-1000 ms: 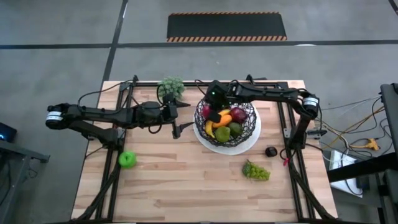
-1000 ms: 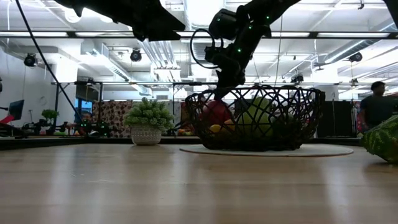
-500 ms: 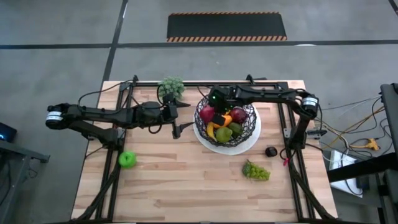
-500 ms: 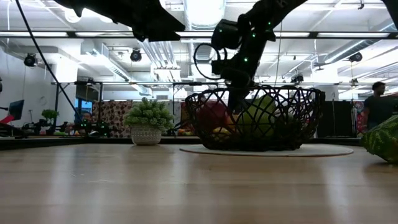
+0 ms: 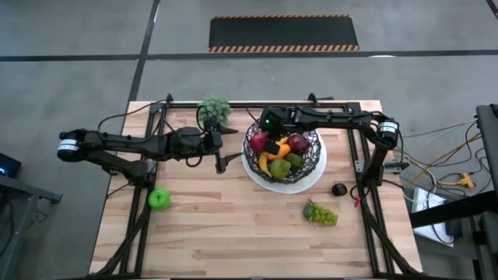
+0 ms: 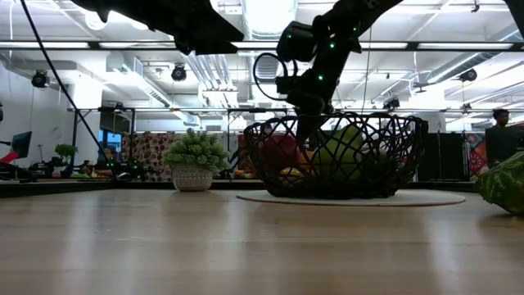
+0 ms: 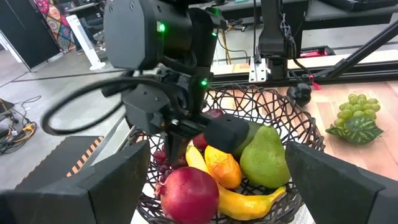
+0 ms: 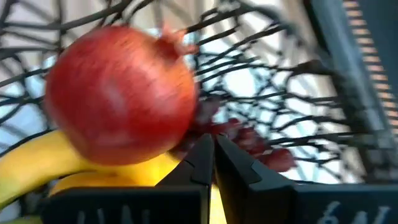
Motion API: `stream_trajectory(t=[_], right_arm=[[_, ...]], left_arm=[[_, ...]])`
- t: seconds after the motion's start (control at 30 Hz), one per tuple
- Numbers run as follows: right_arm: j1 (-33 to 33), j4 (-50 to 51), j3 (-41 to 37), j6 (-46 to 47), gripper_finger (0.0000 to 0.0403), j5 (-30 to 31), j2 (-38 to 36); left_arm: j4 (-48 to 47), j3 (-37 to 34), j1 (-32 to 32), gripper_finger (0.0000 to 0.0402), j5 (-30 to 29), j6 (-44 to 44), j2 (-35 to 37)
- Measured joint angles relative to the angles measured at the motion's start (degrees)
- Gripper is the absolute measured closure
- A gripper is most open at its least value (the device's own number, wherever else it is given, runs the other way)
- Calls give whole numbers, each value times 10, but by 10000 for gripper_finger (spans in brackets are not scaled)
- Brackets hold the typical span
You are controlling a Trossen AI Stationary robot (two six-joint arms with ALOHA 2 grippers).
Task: Build produce basket
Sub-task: Put the red pomegranate into the black wire basket
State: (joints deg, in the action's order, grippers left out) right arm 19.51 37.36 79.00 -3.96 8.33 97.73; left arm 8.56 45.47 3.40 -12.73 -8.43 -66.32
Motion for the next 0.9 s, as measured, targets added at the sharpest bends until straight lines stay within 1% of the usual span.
stream_trajectory(t=[0.03,0.13,0.37,0.57,0.9], right_arm=[[0,-3,2,-1,394,10,0],[0,-24,5,-9,394,13,0],[-1,-80,5,-21,394,1,0],[-5,-75,2,-26,394,-57,-1],[-37,-47,0,-34,394,-58,-1]], left_arm=[[0,0,0,47,0,0,0],[0,0,0,47,0,0,0],[0,0,0,47,0,0,0],[0,0,0,47,0,1,0],[0,0,0,47,0,3,0]])
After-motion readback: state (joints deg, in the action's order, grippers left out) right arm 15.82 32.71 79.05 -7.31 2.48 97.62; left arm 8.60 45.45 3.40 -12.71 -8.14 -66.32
